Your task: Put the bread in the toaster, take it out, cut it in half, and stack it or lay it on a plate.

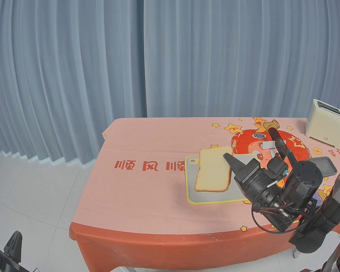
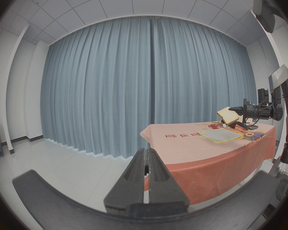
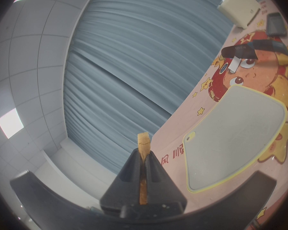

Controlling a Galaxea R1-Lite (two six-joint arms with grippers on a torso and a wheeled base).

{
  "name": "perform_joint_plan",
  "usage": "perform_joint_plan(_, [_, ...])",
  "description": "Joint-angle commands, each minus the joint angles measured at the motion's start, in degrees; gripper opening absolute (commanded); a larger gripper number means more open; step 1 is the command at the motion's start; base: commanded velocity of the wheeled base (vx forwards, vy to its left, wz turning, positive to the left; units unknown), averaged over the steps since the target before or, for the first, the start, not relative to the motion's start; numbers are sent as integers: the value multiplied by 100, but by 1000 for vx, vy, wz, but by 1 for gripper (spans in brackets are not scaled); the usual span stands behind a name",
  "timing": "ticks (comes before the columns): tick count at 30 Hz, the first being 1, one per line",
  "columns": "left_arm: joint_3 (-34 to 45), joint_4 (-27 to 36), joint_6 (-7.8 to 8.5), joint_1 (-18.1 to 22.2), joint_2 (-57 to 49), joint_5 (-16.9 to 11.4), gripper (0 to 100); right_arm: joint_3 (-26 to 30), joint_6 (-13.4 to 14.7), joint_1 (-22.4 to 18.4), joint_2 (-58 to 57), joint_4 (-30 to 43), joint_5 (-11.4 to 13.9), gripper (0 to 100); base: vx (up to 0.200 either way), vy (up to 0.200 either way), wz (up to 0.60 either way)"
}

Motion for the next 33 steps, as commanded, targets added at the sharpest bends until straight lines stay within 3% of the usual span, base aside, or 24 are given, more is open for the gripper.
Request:
perform_joint_plan(1, [101, -3, -3, -2, 7, 2, 0, -67, 11, -200, 58, -38, -2, 0, 0, 0, 0])
perform_joint_plan(15, [101, -3, -3, -2, 7, 2, 0, -41, -15, -552, 436, -29, -195, 0, 0, 0, 0])
perform_joint_plan(25, [101, -3, -3, -2, 7, 2, 0, -480, -24, -1369, 1209, -38, -195, 0, 0, 0, 0])
perform_joint_plan(33, [101, -3, -3, -2, 7, 2, 0, -498, -41, -1518, 1376, -38, -195, 0, 0, 0, 0])
